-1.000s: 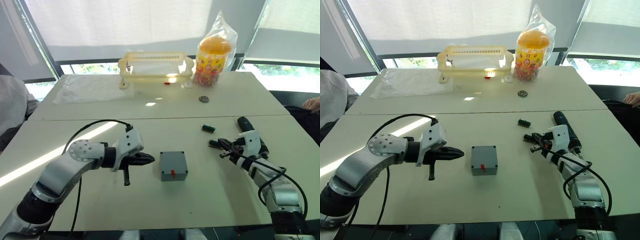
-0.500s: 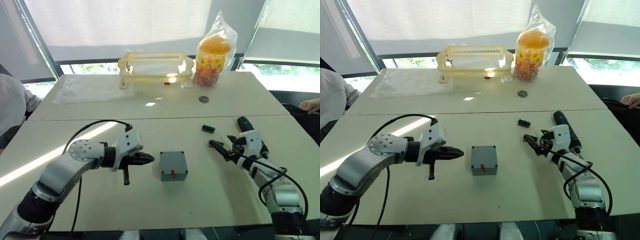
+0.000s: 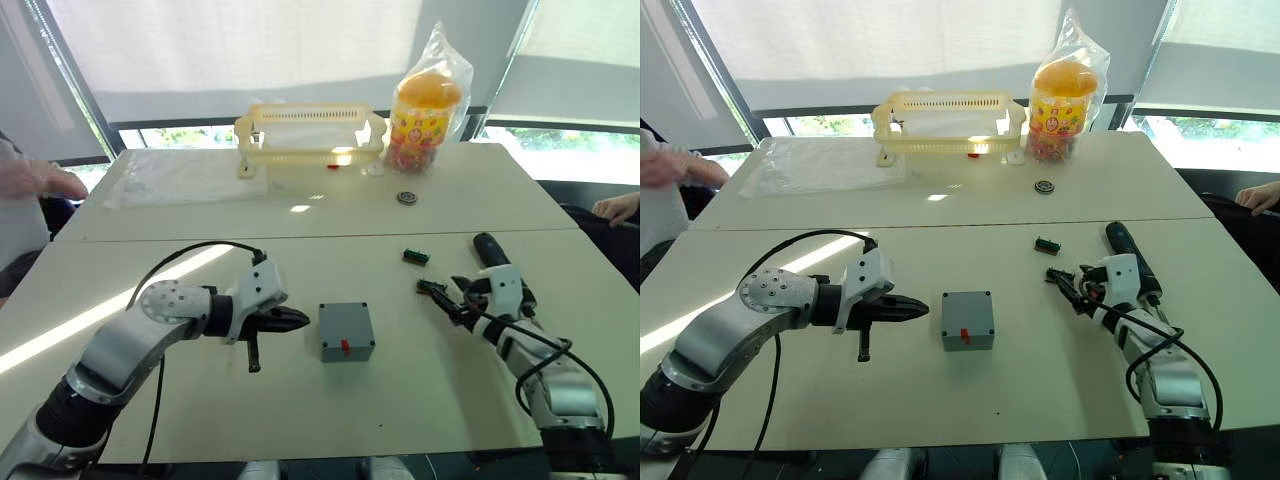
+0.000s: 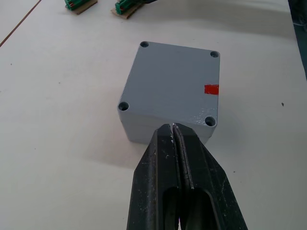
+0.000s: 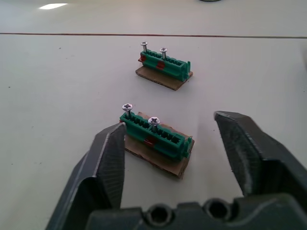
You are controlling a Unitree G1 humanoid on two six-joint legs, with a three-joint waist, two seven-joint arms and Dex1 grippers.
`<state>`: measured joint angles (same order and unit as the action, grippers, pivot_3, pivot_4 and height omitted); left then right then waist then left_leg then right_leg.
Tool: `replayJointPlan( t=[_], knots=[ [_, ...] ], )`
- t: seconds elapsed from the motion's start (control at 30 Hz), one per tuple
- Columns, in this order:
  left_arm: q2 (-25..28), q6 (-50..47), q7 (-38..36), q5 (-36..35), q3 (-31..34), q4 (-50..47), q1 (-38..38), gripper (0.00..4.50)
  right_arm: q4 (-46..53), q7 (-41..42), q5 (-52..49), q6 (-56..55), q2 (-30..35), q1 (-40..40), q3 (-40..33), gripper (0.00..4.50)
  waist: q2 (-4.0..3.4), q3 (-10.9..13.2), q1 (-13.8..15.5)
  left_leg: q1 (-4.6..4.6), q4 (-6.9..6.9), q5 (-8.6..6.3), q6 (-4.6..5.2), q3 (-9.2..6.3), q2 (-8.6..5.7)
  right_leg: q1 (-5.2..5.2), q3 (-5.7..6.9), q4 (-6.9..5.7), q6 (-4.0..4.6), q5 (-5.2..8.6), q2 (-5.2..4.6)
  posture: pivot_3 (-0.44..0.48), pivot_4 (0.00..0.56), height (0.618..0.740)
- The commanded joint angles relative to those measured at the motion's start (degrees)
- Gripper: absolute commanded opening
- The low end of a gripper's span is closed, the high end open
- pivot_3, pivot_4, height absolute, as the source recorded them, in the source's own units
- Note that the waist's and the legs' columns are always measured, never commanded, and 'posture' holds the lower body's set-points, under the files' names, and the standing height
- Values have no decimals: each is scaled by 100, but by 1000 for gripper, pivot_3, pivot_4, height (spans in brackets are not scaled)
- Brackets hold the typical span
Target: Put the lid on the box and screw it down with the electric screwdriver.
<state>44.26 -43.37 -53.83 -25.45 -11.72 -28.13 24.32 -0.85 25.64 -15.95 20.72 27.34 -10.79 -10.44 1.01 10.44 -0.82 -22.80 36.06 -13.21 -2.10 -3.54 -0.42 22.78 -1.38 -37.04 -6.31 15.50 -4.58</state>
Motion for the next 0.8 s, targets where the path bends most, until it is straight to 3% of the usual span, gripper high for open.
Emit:
replayJointPlan(
  t=[0.03, 0.07, 0.6, 0.67, 0.8],
  knots=[
    [-11, 43, 18, -2, 29, -129, -3, 0, -12, 43, 24, -158, -22, -162, -5, 1002, 0, 0, 0, 0, 0, 0, 0, 0, 0, 0, 0, 0, 0, 0, 0, 0, 150, 740],
    [-10, 41, 20, 0, 26, -125, -2, 0, -37, 47, 31, -163, -35, -188, 13, 525, 0, 0, 0, 0, 0, 0, 0, 0, 0, 0, 0, 0, 0, 0, 0, 0, 150, 740],
    [-30, 65, 70, 19, -14, -100, -3, 0, 200, 53, -41, -75, -46, -11, -8, 525, -1, 1, 1, 0, 0, 0, 0, 0, 0, -1, 0, 1, 0, 0, 0, 0, 150, 740],
    [-36, 71, 65, 21, -21, -92, 8, 0, 199, 48, -30, -86, -51, 7, 4, 3, -1, 1, 1, 0, 0, 0, 0, 0, 0, -1, 0, 1, 0, 0, 0, 0, 150, 740],
    [-39, 70, 61, 29, -28, -86, 15, 0, 207, 45, -30, -87, -51, 17, 1, 3, -1, 1, 1, 0, 0, 0, 0, 0, 0, -1, 0, 1, 0, 0, 0, 0, 150, 740]
  ],
)
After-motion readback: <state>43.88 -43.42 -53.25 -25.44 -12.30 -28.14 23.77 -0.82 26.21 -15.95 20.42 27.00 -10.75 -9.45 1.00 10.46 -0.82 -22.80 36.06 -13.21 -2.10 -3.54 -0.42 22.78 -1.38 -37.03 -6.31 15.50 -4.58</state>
